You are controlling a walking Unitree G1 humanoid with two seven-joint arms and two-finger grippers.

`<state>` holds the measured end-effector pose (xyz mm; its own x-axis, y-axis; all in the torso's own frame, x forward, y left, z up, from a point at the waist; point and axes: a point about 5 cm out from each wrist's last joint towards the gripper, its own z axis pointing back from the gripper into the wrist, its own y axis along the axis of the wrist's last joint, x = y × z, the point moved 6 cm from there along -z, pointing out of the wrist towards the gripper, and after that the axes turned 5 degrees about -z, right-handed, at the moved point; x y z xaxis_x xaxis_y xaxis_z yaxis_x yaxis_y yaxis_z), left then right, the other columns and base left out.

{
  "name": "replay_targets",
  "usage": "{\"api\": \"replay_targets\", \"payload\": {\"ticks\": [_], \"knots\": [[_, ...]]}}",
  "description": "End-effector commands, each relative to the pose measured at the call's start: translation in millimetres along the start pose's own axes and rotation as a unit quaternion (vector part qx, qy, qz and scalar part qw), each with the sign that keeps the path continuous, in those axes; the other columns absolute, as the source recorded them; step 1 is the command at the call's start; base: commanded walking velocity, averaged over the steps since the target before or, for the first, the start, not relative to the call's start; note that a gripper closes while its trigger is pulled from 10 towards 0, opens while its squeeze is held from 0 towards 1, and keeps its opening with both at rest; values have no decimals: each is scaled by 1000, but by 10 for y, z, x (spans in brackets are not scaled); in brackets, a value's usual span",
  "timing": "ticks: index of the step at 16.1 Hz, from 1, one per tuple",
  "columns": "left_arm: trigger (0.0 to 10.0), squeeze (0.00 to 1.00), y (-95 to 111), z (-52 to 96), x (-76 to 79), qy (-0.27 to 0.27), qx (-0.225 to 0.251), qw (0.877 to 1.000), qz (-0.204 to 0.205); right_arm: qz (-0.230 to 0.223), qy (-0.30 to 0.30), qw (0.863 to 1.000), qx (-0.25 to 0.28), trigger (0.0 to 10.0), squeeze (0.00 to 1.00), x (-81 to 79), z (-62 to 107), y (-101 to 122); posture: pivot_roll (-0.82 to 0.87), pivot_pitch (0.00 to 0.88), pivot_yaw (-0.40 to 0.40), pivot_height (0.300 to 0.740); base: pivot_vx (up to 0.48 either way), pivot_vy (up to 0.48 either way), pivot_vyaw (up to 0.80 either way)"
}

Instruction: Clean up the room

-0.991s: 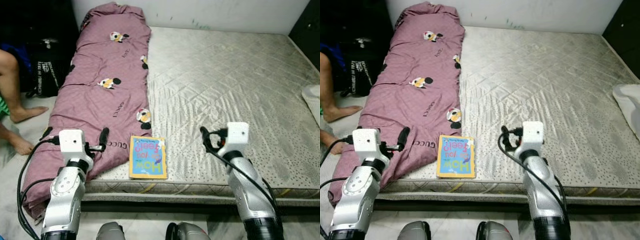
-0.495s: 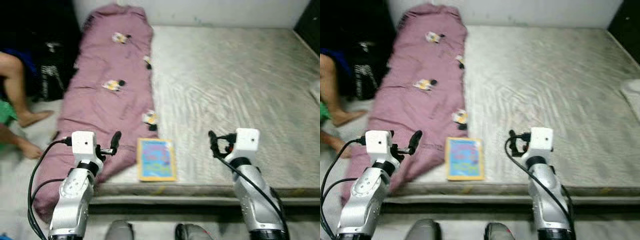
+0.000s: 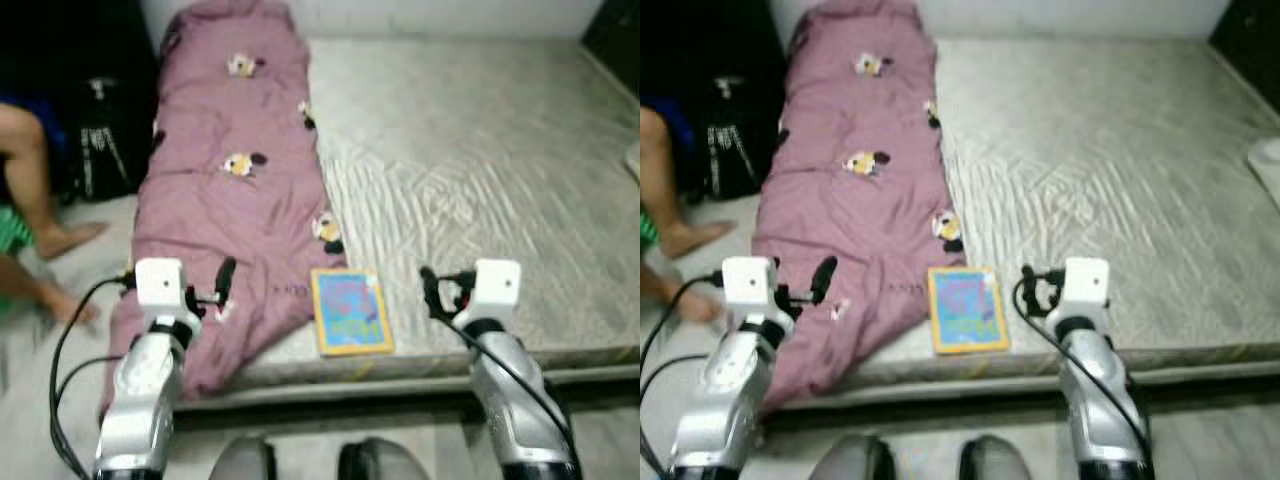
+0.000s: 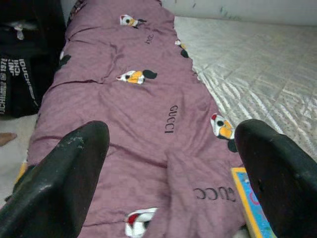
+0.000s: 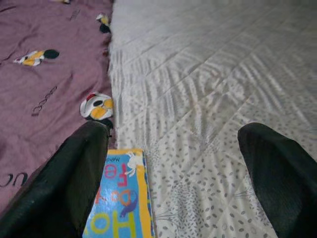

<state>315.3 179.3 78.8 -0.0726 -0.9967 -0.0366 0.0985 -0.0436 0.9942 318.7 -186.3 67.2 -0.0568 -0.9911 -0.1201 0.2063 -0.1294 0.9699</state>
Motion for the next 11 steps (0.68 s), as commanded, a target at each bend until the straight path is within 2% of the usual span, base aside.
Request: {"api": "replay_targets", "payload": {"ticks": [1, 4, 6, 11], "knots": [[10000, 0, -17, 13, -55, 6, -5, 1000, -7, -2, 3, 1000, 3, 10000, 0, -22, 0, 33, -38, 123, -25, 740, 0, 0, 0], [10000, 0, -8, 5, -76, 12, -3, 1000, -4, -2, 4, 1000, 2, 10000, 0, -26, -5, 33, -37, 122, -26, 740, 0, 0, -275], [10000, 0, -11, 0, -82, 13, -4, 1000, 0, -5, 4, 1000, 1, 10000, 0, -30, -9, 29, -36, 122, -26, 740, 0, 0, -800], [10000, 0, -69, 19, -135, 18, -15, 1000, -2, -9, 8, 1000, 8, 10000, 0, -53, 5, 52, -35, 126, -22, 740, 0, 0, 0]]}}
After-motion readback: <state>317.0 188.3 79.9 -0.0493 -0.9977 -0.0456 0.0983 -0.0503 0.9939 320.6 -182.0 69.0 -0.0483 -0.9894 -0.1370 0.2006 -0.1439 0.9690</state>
